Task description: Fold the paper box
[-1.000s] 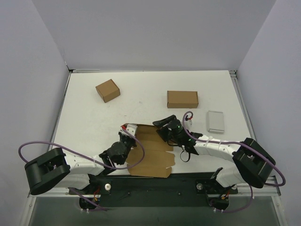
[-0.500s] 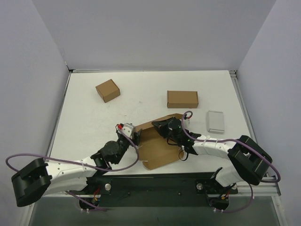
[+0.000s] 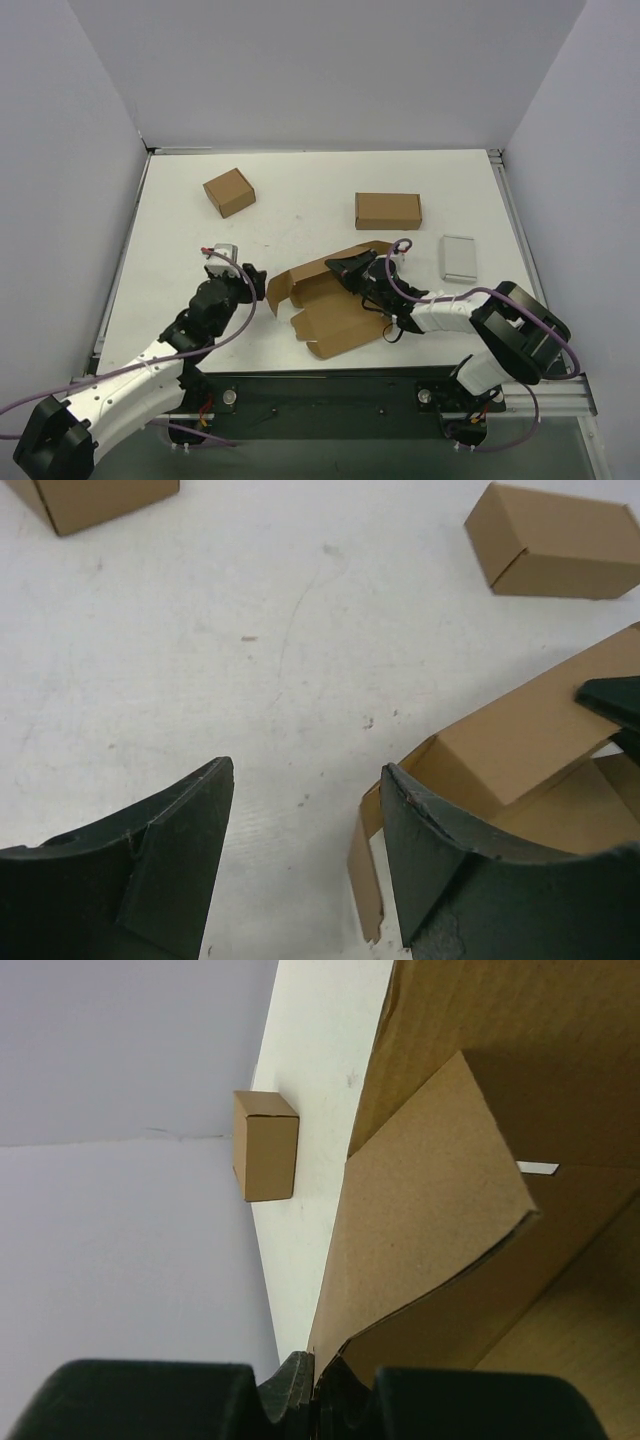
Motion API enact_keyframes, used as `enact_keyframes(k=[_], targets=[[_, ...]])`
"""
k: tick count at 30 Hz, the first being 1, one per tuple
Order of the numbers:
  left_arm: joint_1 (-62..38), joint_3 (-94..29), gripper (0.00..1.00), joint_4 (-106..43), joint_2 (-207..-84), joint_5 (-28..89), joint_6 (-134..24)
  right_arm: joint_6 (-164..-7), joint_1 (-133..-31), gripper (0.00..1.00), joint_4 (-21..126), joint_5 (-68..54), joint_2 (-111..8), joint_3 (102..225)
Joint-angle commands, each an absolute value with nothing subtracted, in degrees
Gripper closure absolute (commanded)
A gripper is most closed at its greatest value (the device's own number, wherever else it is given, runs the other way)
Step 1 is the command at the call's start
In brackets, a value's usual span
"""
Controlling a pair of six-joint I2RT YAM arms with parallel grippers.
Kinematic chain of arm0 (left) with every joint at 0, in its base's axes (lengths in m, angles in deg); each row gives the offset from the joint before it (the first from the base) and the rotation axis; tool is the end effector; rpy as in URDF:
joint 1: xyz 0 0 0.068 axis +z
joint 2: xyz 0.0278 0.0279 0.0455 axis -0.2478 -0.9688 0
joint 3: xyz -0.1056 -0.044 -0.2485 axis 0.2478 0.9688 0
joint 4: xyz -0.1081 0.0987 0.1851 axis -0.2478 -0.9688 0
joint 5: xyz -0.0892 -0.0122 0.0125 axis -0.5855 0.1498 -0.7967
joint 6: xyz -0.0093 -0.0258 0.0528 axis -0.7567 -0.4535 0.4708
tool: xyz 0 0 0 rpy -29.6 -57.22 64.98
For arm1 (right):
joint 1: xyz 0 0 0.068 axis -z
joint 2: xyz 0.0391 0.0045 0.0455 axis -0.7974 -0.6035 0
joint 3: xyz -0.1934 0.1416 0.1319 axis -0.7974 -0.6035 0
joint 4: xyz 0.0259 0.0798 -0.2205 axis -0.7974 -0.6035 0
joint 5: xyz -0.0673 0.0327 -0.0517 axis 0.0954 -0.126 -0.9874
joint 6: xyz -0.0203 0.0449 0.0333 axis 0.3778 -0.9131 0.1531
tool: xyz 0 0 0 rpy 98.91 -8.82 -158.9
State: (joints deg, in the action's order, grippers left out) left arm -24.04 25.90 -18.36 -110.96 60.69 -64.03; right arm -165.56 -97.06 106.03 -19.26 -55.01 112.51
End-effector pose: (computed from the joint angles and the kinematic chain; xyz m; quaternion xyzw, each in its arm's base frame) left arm 0.1303 -0.0824 0.2164 -0.0015 0.7744 -0.1761 0.6078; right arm 0.1983 0.1877 0.2033 0.2983 0.6891 0.5871 0.3024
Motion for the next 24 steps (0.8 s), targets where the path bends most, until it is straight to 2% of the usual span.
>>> enact_keyframes(k=[1, 6, 13, 24], targets=[[-20.1, 25.4, 0.30, -24.4, -116.1, 57.5, -71.0, -162.6, -96.3, 1.00, 110.8, -18.7, -55.3, 111.3], [-16.8, 23.7, 0.30, -21.6, -124.5, 57.1, -71.8, -161.9, -96.1, 1.00, 110.7, -18.6, -54.3, 111.1], [-17.0, 24.0, 0.34, -6.3, -138.0, 46.1, -68.0, -161.9, -96.0, 1.00, 110.6, -18.9, -54.1, 111.0], [-24.1, 25.6, 0.40, 0.4, -137.9, 39.9, -64.7, -161.7, -96.1, 1.00, 108.6, -20.7, -53.4, 110.7]])
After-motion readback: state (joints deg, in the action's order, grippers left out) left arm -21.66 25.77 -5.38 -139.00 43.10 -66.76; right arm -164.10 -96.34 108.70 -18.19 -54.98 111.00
